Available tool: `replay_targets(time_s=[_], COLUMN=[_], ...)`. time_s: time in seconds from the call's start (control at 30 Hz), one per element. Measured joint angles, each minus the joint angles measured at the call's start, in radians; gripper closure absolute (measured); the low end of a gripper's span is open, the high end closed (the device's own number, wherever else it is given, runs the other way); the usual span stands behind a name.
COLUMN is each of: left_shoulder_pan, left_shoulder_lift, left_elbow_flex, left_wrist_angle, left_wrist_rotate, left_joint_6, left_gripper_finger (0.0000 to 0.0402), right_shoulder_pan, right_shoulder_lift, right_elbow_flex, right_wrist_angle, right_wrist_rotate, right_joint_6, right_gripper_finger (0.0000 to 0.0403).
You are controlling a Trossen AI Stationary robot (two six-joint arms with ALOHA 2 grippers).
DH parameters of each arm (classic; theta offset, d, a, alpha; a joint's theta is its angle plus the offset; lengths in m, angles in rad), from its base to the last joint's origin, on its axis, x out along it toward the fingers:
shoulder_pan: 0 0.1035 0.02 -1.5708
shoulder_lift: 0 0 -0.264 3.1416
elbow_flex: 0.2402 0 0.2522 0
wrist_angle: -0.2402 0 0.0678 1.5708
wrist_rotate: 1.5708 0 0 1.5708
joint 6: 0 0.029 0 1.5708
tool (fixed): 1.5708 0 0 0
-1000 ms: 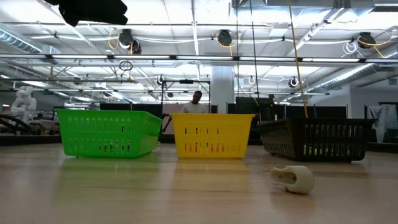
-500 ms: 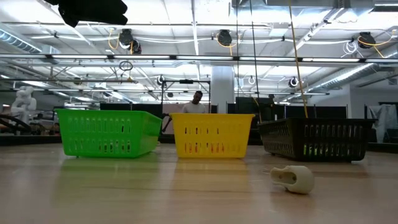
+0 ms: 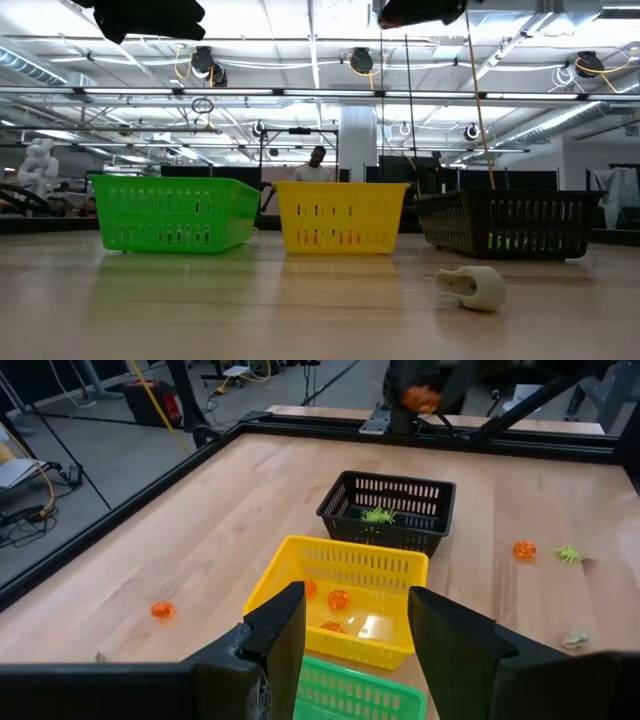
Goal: Sort Halloween decoration
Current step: Put the orange pumpkin toy into the yellow basket
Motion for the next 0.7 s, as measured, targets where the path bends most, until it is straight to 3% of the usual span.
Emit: replay_targets(time_s=[0.3,0.7], left_shoulder_pan=[0.0,0.0], left_shoulder_lift=[0.029,0.061], left_elbow_flex=[0.0,0.0], left_wrist_angle=[0.0,0.004], left_wrist_rotate=[-0.002,0.014], left_joint_6=[0.006,-0.001], left_gripper_finger=[0.0223,0.0223], right_shoulder_pan=[-0.132,-0.208], right_shoulder_lift=[0.133,0.333], right_elbow_flex=[0.0,0.0], right_wrist_angle=[0.114,0.159], right_wrist_rotate=[-0.182,-0.214], right_joint_6=[-0.013,0.074], right_gripper_finger=[0.0328,0.0328])
